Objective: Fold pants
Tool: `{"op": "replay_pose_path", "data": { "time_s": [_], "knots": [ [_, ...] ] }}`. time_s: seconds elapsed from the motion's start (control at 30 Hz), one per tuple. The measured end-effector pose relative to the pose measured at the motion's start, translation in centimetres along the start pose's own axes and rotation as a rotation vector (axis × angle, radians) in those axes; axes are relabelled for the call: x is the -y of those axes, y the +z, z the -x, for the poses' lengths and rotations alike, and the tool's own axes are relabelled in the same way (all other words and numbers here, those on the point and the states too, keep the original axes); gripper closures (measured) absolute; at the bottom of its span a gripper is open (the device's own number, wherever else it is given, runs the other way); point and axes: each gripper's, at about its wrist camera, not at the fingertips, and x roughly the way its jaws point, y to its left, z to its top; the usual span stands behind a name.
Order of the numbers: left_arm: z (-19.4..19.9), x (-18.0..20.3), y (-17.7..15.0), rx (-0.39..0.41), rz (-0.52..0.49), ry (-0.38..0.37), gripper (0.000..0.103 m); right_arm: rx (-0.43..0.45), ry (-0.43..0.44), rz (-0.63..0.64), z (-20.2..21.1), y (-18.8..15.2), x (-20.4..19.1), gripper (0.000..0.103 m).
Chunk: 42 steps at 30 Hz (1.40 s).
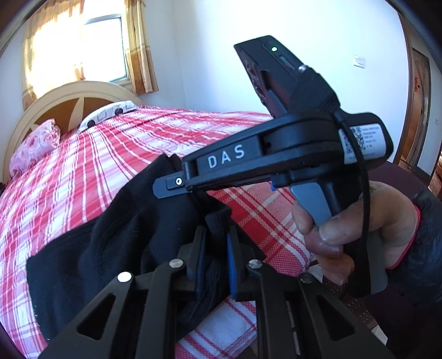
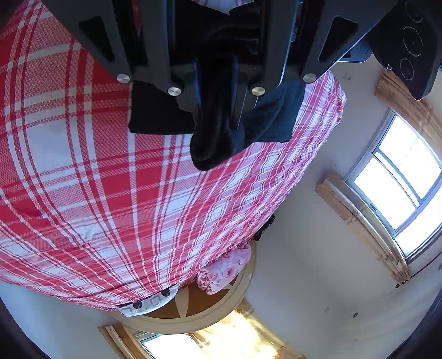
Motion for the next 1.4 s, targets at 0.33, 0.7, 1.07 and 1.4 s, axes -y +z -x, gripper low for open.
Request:
{"op": "replay_pose_path", "data": {
  "time_s": [0.33,0.7,1.07,1.4],
  "knots": [
    [0.6,1.8,-0.9,-0.023,-0.052,-0.105,0.031,-0.016,-0.049,-0.026,-0.3,-1.1,2.2,0.076],
    [7.6,-7.3,-0.3,0.072,0.102,0.125,0.006,0.215,-0.254,-0.079,7.1,-4.5,0.2,0.070],
    [4.2,-16.6,-1.3,-0.043,0.363,0.443,0.005,0.122,-0.402,0.255,1.4,-8.7,-8.6,0.071],
    [1.5,-18.1,-3.5,-0.131,0.343,0.526,0.006,-0.088,-0.512,0.348,-0.6,-10.9,-7.1,0.074]
  ]
}}
